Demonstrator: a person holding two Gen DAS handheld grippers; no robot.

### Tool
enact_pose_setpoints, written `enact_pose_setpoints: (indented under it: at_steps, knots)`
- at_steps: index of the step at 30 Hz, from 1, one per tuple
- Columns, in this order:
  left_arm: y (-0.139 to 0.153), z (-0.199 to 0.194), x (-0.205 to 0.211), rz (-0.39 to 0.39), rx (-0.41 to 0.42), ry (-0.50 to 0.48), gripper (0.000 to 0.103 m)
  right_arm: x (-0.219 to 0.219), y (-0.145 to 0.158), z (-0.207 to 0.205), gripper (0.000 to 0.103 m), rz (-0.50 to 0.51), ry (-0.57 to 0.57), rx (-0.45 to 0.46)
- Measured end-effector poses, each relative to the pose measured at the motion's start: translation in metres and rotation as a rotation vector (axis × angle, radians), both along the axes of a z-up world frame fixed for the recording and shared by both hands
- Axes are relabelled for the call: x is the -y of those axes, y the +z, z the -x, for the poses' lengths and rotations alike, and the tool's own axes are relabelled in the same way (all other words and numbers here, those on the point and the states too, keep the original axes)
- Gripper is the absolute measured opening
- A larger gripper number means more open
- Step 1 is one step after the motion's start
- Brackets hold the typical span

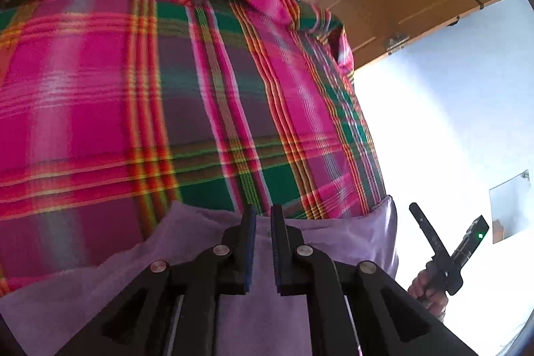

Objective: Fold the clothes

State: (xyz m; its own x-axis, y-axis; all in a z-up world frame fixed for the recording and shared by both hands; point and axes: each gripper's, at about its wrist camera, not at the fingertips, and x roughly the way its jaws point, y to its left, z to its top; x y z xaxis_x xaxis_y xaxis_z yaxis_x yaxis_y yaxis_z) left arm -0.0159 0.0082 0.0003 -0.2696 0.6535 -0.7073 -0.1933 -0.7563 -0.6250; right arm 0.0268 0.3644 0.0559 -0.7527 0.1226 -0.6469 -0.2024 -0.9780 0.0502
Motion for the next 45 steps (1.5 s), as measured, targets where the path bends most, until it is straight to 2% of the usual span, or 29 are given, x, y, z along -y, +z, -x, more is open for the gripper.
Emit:
enact_pose_setpoints:
  at_steps: [4,8,12,16,20,23,27,31,32,34,35,41,44,45]
  knots:
    - [0.007,-0.014,0.024,0.012,-0.019,0.039,0.01,0.055,0.002,0.005,0.012,-0.022,0.185,-0.012]
    - [0.01,-0.029,0.05,0.021,-0.026,0.08,0.011,0.115,-0.014,0.017,0.012,0.042,0.42,0.062]
    - [0.007,-0.038,0.074,0.042,-0.025,0.133,0.011,0.157,-0.029,0.024,0.012,0.08,0.551,0.113]
    - [-0.001,-0.044,0.097,0.106,-0.018,0.197,0.011,0.178,-0.045,0.031,0.012,0.031,0.54,0.166]
    - [-0.008,-0.045,0.131,0.074,0.008,0.279,0.011,0.171,-0.049,0.037,0.012,0.056,0.503,0.198]
    - [0.001,-0.049,0.157,0.087,-0.036,0.368,0.011,0.175,-0.042,0.038,0.012,0.046,0.482,0.179]
    - [0.011,-0.059,0.195,0.107,-0.07,0.486,0.011,0.194,-0.028,0.042,0.012,0.074,0.532,0.126]
    - [0.006,-0.071,0.225,0.126,-0.042,0.559,0.013,0.209,-0.033,0.054,0.012,0.123,0.569,0.164]
    - [0.005,-0.074,0.232,0.127,-0.034,0.573,0.017,0.213,-0.034,0.058,0.012,0.135,0.577,0.176]
    - [0.001,-0.082,0.251,0.111,-0.009,0.595,0.025,0.22,-0.037,0.064,0.025,0.16,0.593,0.198]
    - [0.0,-0.085,0.259,0.1,0.002,0.605,0.025,0.223,-0.039,0.067,0.027,0.172,0.601,0.209]
    - [-0.01,-0.102,0.297,0.055,0.065,0.684,0.029,0.245,-0.048,0.086,0.028,0.246,0.648,0.277]
    - [-0.024,-0.102,0.301,-0.099,0.128,0.611,0.03,0.252,-0.049,0.088,0.028,0.243,0.66,0.287]
    - [-0.028,-0.101,0.302,-0.124,0.141,0.602,0.03,0.253,-0.049,0.089,0.028,0.241,0.658,0.287]
